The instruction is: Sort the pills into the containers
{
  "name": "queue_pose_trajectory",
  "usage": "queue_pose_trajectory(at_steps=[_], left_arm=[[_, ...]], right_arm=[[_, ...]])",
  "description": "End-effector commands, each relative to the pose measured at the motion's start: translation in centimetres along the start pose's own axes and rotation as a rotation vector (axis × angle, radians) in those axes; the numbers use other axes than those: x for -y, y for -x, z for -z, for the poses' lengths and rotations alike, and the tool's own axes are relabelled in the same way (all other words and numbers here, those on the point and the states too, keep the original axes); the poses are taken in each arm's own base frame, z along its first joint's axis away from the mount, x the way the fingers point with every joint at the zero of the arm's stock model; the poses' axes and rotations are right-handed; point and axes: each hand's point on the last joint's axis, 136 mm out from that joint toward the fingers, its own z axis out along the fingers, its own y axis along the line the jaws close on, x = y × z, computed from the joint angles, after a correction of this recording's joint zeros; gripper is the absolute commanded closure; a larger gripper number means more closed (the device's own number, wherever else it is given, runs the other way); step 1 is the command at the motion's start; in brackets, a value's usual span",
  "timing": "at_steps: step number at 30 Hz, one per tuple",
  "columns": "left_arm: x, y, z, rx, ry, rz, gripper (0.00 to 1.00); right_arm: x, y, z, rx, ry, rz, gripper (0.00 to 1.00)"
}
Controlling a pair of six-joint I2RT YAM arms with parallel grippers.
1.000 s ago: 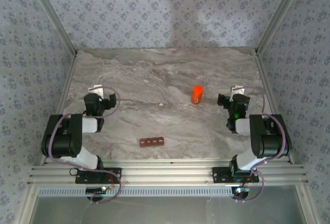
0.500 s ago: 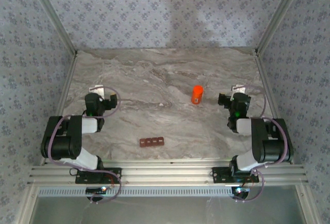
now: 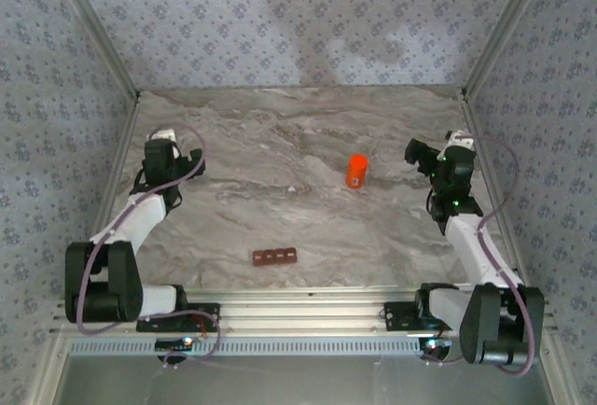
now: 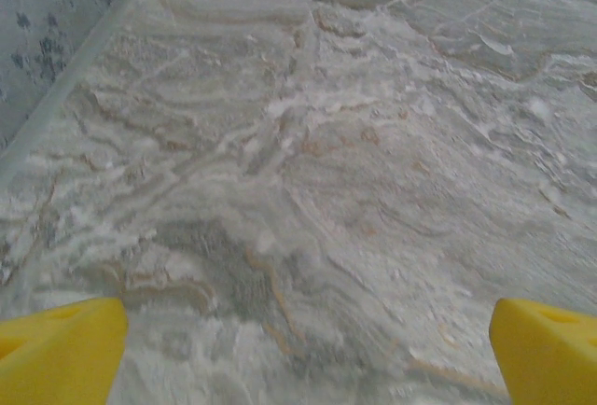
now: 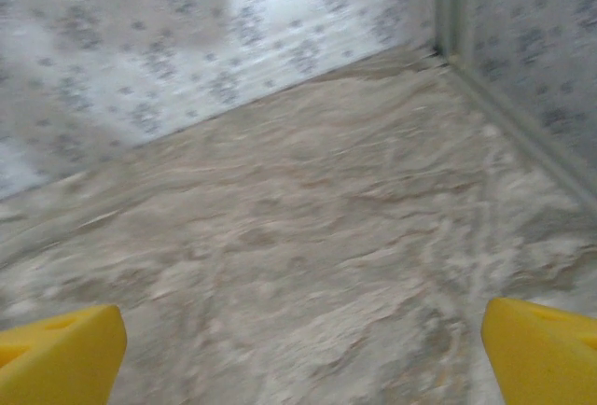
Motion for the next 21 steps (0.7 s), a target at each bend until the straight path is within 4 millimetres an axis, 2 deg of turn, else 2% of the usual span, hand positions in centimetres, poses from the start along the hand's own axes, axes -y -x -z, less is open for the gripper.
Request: queue_pose_trajectory(at_steps=[1,5,9,11,15,21], left_arm=[[1.0,-1.2,2.4,-0.084,-0.023,0.042,0.01],[2.0,-1.3,4.6,-0.082,-0.045,0.075,0.01],[2.0,-2.1,6.2,-0.084,-0.049,0.147,0.01],[1.9,-2.7,6.9,-0.081,-0.056,0.187,0.01],[1.7,-3.5,7.6,-0.055,-0.075,0.249,0.01],[1.8,-3.5,7.6,-0.017,-0.092,0.324,0.01]], right_arm=[[-5.2,-1.1,2.1,-0.139,0.212,-0.017,0.0],[-11.8,-3.0,5.2,-0.219,0.418,0.106,0.0],[-17.9,-6.8,8.8,-0.287,0.593,0.271,0.02],[-20.0,-9.1,10.2,-0.316,0.65,0.363,0.03],[-22.7,-14.5,12.4,-0.405,0.74,0.57,0.06],[-24.6,-21.5,14.8,-0.52,0.855,0.826,0.08]])
